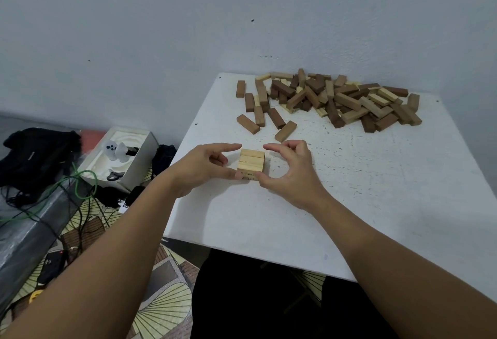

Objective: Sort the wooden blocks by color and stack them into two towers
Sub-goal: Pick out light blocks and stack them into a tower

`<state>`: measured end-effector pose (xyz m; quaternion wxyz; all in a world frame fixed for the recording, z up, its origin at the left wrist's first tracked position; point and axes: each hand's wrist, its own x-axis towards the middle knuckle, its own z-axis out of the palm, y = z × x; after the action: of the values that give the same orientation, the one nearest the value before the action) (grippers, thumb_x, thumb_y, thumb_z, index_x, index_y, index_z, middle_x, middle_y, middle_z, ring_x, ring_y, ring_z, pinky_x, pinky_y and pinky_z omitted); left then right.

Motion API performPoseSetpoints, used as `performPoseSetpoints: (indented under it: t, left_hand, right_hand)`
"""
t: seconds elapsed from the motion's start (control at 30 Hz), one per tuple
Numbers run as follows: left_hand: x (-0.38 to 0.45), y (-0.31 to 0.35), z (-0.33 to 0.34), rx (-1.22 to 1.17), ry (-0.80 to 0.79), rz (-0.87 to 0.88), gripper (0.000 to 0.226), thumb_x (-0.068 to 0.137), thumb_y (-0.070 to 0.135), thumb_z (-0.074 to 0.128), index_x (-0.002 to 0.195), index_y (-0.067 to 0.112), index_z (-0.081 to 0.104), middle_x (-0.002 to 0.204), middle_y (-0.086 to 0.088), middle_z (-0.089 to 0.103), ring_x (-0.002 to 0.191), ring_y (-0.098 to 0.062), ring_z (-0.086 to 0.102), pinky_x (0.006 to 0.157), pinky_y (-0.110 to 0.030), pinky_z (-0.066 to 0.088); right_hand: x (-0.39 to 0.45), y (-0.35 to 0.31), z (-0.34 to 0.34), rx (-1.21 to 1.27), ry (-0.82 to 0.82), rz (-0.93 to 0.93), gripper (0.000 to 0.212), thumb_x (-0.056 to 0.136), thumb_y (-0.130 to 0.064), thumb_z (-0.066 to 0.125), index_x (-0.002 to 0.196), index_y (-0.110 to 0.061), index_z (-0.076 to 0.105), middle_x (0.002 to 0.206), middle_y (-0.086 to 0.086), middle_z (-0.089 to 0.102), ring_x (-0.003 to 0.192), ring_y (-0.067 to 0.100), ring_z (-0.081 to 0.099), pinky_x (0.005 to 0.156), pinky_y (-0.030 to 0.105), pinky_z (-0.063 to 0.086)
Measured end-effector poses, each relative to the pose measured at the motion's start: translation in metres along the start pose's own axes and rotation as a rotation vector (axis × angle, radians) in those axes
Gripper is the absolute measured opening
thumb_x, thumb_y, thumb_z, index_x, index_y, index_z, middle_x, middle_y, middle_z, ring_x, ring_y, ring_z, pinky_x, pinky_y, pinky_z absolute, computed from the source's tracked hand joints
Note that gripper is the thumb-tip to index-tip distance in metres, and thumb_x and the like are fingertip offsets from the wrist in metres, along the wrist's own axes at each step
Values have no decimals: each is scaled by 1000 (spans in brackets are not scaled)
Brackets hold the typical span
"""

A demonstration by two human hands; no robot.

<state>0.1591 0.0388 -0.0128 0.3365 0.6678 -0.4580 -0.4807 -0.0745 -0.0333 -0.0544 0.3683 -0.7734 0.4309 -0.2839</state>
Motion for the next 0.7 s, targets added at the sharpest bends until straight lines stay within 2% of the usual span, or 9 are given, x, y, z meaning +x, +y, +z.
performPoseSetpoints:
  t: [0.17, 0.27, 0.5, 0.7]
  left_hand:
    - [1, -6, 1, -123, 26, 9, 71, 55, 29, 95, 123, 35, 76, 101, 1, 53, 92, -12, 50, 94, -23, 41]
    - [1, -6, 2, -103, 22, 5, 67, 59, 23, 95, 123, 31, 77, 100, 0, 50, 90, -13, 47, 91, -21, 41]
    - [1, -6, 4, -99, 49, -2, 49, 69, 11, 93, 110, 35, 82, 101, -2, 52, 90, -13, 49, 90, -18, 42]
    - [3, -7, 4, -99, 67, -14, 48, 67, 13, 94, 110, 31, 82, 100, -1, 54, 89, -13, 49, 87, -17, 44]
  right_hand:
    - [-1, 1, 0, -10, 5, -3, 65, 75, -44, 87, 135, -39, 60, 127, -10, 33, 128, 6, 31, 103, 22, 36]
    - [0, 2, 0, -12, 9, -14, 60, 75, -43, 87, 129, -40, 63, 126, -11, 33, 126, 5, 31, 102, 22, 38]
    - [0, 3, 1, -6, 15, -17, 58, 74, -43, 88, 127, -40, 65, 124, -10, 34, 126, 6, 33, 102, 22, 38]
    - [0, 2, 0, -5, 1, 2, 63, 74, -45, 88, 131, -40, 61, 126, -11, 33, 125, 4, 31, 102, 21, 38]
